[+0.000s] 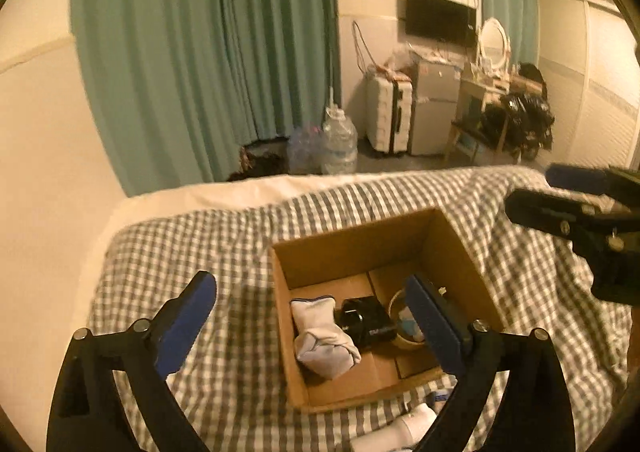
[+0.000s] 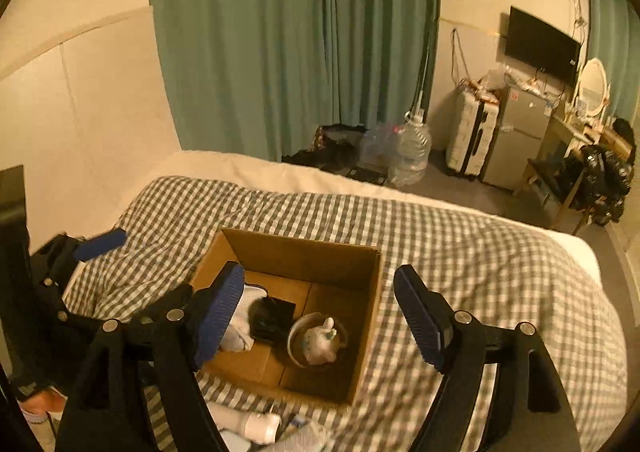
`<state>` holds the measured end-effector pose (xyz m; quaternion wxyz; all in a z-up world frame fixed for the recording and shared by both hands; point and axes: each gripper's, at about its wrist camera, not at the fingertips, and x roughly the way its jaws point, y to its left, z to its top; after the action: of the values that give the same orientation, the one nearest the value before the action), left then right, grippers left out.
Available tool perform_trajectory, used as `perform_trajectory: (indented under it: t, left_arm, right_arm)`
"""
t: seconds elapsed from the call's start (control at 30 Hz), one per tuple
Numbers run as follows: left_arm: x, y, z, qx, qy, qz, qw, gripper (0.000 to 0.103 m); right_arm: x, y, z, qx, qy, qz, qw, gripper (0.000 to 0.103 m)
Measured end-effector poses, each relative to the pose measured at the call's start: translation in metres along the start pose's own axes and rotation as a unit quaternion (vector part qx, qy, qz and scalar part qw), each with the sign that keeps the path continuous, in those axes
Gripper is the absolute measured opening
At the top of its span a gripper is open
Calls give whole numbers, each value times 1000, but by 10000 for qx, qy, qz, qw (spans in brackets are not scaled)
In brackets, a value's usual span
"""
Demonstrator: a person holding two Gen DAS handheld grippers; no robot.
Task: Organize objects
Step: 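Lift both open tools out of the box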
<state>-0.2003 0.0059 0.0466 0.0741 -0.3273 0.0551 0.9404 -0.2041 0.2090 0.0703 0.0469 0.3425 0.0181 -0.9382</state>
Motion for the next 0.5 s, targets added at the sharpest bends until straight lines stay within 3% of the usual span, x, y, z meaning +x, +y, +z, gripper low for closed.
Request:
perform_trajectory:
  t: [0.13, 0.23, 0.5]
  left_arm:
    - [-37, 0, 7, -161, -148, -53, 9997, 101]
    - [-58, 0, 6, -154, -248, 188, 9994, 102]
    - [-59, -3, -31, -146, 80, 232, 9996, 103]
  right_arm:
    - [-35, 9, -7, -141, -27, -141, 9998, 80]
    - [-54, 15, -17, -175, -13, -191, 9997, 80]
    - [-71, 23, -62, -253, 242, -323, 9989, 80]
